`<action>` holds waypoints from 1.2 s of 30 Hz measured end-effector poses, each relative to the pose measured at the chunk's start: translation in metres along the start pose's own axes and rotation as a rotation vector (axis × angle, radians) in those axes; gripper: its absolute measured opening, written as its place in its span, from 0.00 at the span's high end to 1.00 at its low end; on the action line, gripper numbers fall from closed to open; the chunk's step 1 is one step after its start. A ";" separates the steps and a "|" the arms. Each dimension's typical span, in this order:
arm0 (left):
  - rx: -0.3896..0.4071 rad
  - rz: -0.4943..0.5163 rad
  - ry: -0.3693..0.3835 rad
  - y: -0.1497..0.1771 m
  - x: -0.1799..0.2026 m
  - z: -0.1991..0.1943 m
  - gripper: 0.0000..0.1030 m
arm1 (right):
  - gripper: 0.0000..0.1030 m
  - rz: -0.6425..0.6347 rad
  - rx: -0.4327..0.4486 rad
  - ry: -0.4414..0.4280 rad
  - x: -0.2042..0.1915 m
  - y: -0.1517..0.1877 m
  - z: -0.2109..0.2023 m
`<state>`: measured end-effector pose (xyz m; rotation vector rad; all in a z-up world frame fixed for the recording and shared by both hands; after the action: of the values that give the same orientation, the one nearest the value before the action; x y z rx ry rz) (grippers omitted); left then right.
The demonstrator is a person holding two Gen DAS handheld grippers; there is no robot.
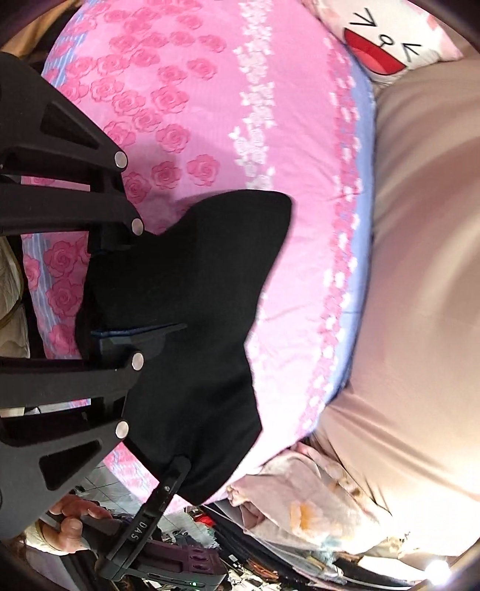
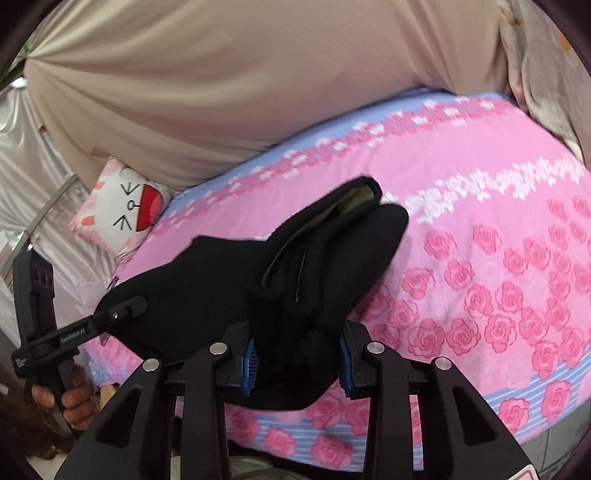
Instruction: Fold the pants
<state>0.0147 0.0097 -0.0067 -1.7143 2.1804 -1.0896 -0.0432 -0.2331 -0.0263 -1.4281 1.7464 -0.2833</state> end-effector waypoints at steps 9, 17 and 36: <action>0.141 0.092 0.021 -0.059 0.017 -0.026 0.77 | 0.70 -0.098 0.128 -0.003 -0.026 -0.057 -0.016; 0.339 0.220 -0.046 -0.154 0.028 -0.019 0.77 | 0.70 -0.189 0.314 0.006 -0.036 -0.169 0.018; 0.129 0.132 -0.428 -0.175 -0.075 0.139 0.27 | 0.69 0.022 0.189 0.137 0.080 -0.200 0.137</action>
<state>0.2496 0.0026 -0.0206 -1.5503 1.8823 -0.7301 0.1951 -0.3252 -0.0206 -1.2783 1.7914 -0.5305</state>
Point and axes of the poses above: each gripper's, at about its wrist camera, not at the fingertips, and z roughly the way its jaws point, x to its right, y to its underside, the point moved 5 cm from there along z, roughly the way its jaws point
